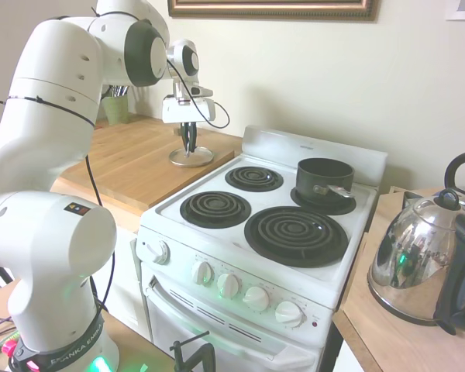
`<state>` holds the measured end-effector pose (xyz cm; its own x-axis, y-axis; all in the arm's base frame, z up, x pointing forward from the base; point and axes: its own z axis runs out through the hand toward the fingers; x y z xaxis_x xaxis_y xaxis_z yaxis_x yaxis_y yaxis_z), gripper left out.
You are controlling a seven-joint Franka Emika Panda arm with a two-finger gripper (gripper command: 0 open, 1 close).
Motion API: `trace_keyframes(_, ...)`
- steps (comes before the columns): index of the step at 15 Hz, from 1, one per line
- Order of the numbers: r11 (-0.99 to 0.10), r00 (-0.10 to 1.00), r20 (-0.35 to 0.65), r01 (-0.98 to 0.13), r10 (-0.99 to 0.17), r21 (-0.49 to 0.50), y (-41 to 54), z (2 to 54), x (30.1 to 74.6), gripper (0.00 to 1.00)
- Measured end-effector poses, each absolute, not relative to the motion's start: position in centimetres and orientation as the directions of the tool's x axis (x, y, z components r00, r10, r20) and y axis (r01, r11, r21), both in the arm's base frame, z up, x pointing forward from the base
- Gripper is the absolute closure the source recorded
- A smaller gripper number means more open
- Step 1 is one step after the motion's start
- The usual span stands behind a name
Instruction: Uncover the lid of the pot
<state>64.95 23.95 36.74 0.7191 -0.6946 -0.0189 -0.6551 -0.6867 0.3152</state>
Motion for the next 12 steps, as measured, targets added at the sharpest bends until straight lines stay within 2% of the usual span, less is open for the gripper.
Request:
trace_keyframes(9, -0.713, 0.745, -0.047, -0.615, -0.665, 0.336, 23.9, 36.8, 65.0, 0.0)
trace_keyframes(12, -0.722, 0.758, 0.003, -0.622, -0.652, 0.303, 24.4, 38.3, 65.3, 0.0)
